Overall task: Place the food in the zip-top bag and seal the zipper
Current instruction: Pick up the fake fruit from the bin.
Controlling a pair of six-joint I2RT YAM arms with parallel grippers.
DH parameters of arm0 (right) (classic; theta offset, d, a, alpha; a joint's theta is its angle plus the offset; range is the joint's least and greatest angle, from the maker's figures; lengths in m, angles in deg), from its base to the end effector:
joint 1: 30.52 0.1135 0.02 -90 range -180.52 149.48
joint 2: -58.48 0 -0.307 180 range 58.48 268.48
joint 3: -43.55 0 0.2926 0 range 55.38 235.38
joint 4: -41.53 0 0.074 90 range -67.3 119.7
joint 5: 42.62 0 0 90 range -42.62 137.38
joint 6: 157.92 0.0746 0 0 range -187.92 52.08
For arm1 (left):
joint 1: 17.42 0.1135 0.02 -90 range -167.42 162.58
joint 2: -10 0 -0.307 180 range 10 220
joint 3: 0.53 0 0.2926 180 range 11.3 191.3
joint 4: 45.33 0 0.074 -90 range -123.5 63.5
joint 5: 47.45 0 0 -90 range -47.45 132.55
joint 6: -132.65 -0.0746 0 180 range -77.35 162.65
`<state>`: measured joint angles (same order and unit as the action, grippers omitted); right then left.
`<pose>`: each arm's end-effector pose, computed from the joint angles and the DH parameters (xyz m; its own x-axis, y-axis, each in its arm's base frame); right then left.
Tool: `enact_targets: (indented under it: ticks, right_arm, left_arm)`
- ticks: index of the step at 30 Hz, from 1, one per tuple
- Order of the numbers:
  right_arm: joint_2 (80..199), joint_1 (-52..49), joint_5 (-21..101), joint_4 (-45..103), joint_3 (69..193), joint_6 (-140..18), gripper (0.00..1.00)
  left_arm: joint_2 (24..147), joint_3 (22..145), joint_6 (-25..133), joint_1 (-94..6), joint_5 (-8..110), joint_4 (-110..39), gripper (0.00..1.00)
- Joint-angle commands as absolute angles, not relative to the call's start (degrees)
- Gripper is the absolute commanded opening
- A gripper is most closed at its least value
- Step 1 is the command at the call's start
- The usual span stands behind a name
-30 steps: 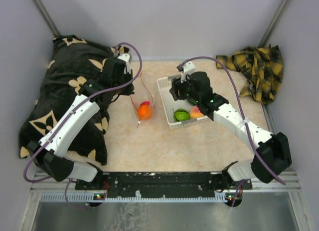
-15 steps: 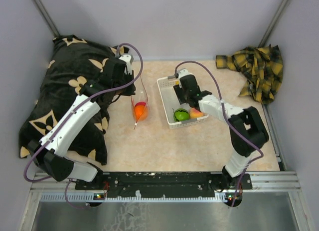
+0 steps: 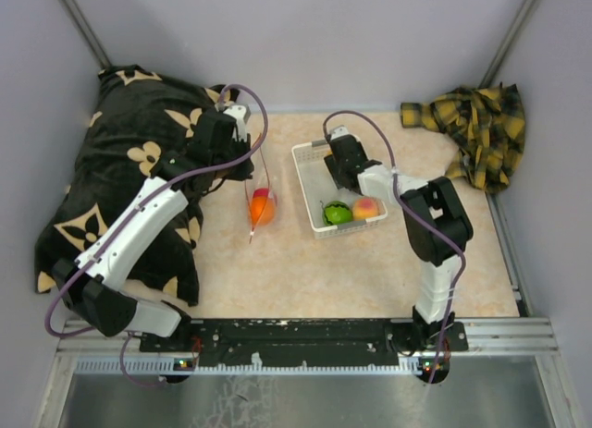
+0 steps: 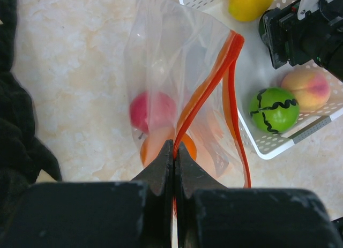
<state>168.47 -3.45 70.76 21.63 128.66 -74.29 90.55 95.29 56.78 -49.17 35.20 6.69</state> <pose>0.4512 0.1973 0.1785 -0.6048 -0.4235 -0.6744 -0.2355 0.9041 -0.3565 0.3200 -0.1868 0.4049 -0.5995 0.0863 -0.7957 0.2974 0.9470 -0.1214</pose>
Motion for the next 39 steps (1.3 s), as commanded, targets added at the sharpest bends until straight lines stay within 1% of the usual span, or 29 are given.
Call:
enact_targets:
  ticks: [1, 10, 13, 15, 18, 19, 22, 26, 31, 39]
  right_arm:
    - [170.91, -4.87, 69.82, 20.76, 131.37, -73.82, 0.63]
    - [173.51, -5.53, 68.18, 19.09, 132.65, -72.80, 0.66]
    - [174.67, -5.81, 67.21, 17.20, 133.79, -72.24, 0.74]
    - [175.18, -5.82, 67.08, 16.48, 134.16, -71.79, 0.74]
    - [174.14, -5.82, 66.49, 17.12, 133.19, -71.34, 0.70]
    - [173.47, -5.83, 66.17, 17.31, 132.83, -71.21, 0.67]
    - [170.58, -5.82, 65.22, 17.70, 131.78, -71.00, 0.53]
    - [166.38, -5.82, 64.12, 17.63, 130.96, -70.96, 0.44]
    - [159.41, -5.69, 61.23, 19.47, 128.37, -69.78, 0.40]
    - [147.04, -2.80, 56.79, 24.57, 123.56, -66.43, 0.38]
  left_arm:
    - [89.35, 94.58, 56.01, -49.24, 35.85, 5.05, 0.00]
    - [89.27, 94.53, 56.06, -49.17, 36.47, 4.91, 0.00]
    - [89.19, 94.37, 56.10, -49.18, 36.31, 4.98, 0.00]
    - [89.19, 94.26, 56.08, -49.18, 36.34, 4.94, 0.00]
    - [89.10, 94.27, 56.13, -49.16, 36.51, 4.78, 0.00]
    - [89.10, 94.20, 56.11, -49.23, 36.57, 4.75, 0.00]
    - [89.10, 94.18, 56.10, -49.18, 36.51, 4.74, 0.00]
    - [89.02, 94.18, 56.18, -49.21, 36.65, 4.78, 0.00]
    - [89.07, 94.65, 56.32, -49.23, 37.08, 4.91, 0.00]
    - [89.54, 95.58, 56.83, -49.27, 37.81, 5.47, 0.00]
